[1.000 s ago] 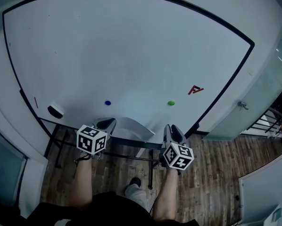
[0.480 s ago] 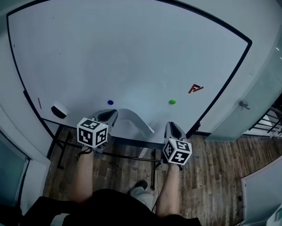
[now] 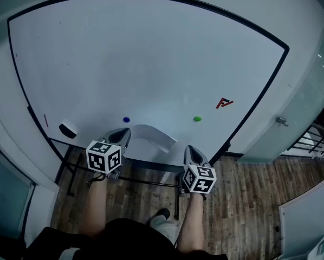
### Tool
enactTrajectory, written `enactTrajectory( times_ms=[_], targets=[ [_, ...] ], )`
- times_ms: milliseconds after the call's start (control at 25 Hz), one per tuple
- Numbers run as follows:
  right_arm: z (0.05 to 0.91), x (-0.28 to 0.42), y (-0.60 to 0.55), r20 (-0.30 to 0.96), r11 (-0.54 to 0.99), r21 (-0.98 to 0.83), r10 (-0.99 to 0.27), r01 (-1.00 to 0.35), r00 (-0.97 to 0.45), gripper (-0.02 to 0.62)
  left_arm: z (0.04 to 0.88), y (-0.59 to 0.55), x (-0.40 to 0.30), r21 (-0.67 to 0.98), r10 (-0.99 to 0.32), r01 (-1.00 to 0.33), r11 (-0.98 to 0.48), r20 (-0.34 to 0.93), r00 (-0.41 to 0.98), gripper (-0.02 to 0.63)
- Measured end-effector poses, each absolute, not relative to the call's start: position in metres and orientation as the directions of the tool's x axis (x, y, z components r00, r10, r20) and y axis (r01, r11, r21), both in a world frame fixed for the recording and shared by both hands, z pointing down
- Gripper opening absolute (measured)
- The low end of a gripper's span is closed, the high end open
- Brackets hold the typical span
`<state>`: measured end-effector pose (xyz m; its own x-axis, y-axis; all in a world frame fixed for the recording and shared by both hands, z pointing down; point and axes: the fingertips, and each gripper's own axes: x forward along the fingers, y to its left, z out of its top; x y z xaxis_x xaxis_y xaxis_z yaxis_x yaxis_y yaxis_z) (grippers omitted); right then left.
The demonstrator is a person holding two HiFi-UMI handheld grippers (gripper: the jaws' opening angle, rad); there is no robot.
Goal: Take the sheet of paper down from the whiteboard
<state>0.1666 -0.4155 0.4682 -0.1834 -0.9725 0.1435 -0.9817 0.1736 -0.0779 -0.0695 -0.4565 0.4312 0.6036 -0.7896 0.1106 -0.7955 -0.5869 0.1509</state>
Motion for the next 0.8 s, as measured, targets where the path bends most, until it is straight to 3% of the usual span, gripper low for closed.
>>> enactTrajectory(
  times_ms=[800],
  targets=[
    [0.497, 0.172, -0.416, 0.184, 0.128, -0.151, -0.971, -0.980, -0.155, 0.025, 0.465, -0.454, -0.046, 0.239, -0.745, -0.751, -0.616, 0.135, 0.654, 0.020]
  ],
)
